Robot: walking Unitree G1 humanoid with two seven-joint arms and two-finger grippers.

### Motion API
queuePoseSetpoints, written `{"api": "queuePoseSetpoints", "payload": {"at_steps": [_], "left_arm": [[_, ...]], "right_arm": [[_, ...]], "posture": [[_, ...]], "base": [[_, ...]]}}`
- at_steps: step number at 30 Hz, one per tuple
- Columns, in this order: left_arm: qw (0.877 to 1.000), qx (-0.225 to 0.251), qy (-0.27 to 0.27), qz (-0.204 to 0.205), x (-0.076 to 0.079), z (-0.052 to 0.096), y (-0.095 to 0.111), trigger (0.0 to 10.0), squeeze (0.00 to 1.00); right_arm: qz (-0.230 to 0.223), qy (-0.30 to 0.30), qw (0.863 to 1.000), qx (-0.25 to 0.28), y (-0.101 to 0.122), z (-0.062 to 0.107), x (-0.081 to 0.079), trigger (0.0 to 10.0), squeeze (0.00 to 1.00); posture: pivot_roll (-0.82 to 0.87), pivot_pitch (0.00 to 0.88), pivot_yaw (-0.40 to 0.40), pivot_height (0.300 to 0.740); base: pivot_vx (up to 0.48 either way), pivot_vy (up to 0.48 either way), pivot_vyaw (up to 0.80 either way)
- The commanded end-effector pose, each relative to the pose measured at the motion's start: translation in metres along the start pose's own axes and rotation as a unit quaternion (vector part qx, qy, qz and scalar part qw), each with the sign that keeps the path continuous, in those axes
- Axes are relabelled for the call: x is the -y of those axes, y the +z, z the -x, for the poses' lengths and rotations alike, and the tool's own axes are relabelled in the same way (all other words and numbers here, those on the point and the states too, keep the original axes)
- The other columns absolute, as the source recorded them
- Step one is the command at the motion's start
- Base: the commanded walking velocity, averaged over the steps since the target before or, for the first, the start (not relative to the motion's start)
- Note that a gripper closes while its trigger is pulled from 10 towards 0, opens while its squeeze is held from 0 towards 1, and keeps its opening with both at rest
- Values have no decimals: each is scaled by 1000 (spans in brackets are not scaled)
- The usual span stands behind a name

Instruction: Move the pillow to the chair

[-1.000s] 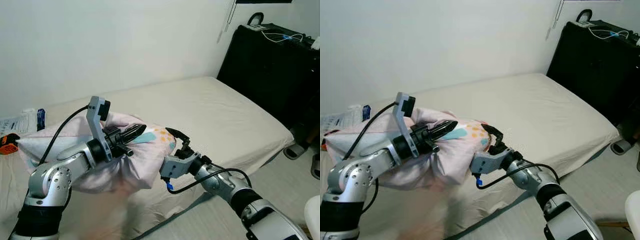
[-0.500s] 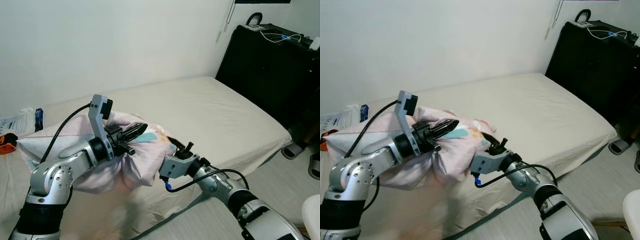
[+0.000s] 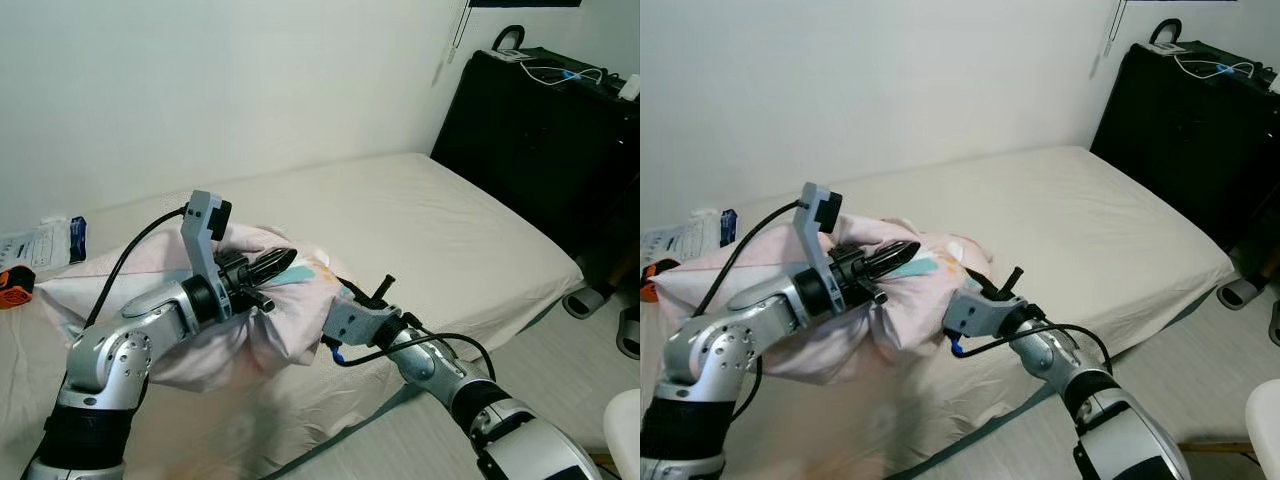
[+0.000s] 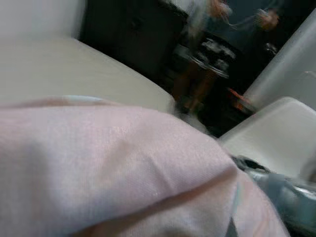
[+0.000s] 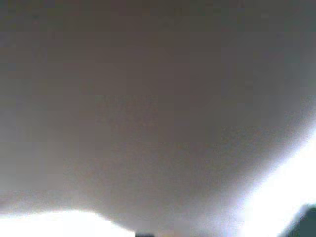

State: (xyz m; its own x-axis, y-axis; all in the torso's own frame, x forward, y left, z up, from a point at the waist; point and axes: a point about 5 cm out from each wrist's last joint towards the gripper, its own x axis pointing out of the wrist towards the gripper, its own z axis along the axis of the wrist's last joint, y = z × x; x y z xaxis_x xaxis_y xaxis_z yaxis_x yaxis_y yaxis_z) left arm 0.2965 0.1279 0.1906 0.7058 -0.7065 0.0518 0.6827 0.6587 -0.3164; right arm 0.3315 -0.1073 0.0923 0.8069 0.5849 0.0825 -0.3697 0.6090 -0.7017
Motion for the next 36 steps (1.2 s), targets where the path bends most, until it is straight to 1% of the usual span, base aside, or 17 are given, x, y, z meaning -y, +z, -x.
{"api": "queuePoseSetpoints", "payload": {"at_steps": [1,2,3,4,5,6,7,8,13,17,18,21,22,24,25,29,36], "left_arm": [[998,18,53,-33,-4,-4,-5,10000,0],[998,18,53,-33,-4,-4,-5,10000,0],[992,22,96,-75,-8,-3,-10,10000,0],[992,22,96,-75,-8,-3,-10,10000,0],[986,21,124,-107,-9,-2,-17,10000,0],[983,18,140,-120,-8,0,-24,10000,0],[983,18,140,-120,-8,0,-24,10000,0],[980,14,151,-128,-8,2,-29,10000,0],[975,30,175,-134,-4,7,-39,10000,0],[972,53,198,-119,-3,9,-41,10000,0],[970,60,207,-110,-3,10,-43,10000,0],[970,56,218,-94,-3,11,-49,10000,0],[968,40,235,-74,-4,11,-58,10000,0],[967,28,245,-61,-4,11,-64,10000,0],[962,16,265,-60,-5,11,-71,10000,0],[950,-2,301,-79,-9,14,-82,10000,0],[946,13,314,-78,-12,19,-82,10000,0]], "right_arm": [[-69,-64,995,24,10,-10,21,0,0],[-69,-64,995,24,10,-10,21,0,0],[-141,-84,986,29,13,-13,21,0,0],[-141,-84,986,29,13,-13,21,0,0],[-204,-110,972,37,16,-14,22,0,0],[-250,-128,959,45,17,-14,21,0,0],[-250,-128,959,45,17,-14,21,0,0],[-278,-141,949,51,19,-13,21,0,0],[-298,-142,942,67,24,-7,11,0,0],[-314,-137,937,67,25,-4,6,0,0],[-333,-134,932,59,22,-3,4,0,0],[-351,-137,925,48,19,-2,3,0,0],[-365,-130,922,30,13,-2,0,1922,0],[-373,-124,919,18,10,-1,-2,1922,0],[-375,-110,920,-5,2,2,-5,10000,0],[-359,-91,928,-31,-6,9,-6,10000,0],[-356,-77,931,-35,-5,12,-11,10000,0]], "posture": [[117,0,-121,740],[117,0,-121,740],[116,0,-124,740],[116,0,-124,740],[114,0,-125,740],[107,0,-120,740],[107,0,-120,740],[107,0,-120,740],[82,0,-108,740],[75,0,-108,740],[73,0,-110,740],[74,0,-119,740],[74,0,-122,740],[74,0,-122,740],[80,0,-127,740],[82,0,-131,740],[88,0,-133,740]], "base": [[0,0,0],[0,0,0],[0,0,0],[0,0,0],[0,0,0],[0,0,0],[0,0,0],[0,0,0],[0,0,0],[0,0,0],[0,0,0],[0,0,0],[0,0,0],[0,0,0],[0,0,0],[0,0,0],[0,0,0]]}}
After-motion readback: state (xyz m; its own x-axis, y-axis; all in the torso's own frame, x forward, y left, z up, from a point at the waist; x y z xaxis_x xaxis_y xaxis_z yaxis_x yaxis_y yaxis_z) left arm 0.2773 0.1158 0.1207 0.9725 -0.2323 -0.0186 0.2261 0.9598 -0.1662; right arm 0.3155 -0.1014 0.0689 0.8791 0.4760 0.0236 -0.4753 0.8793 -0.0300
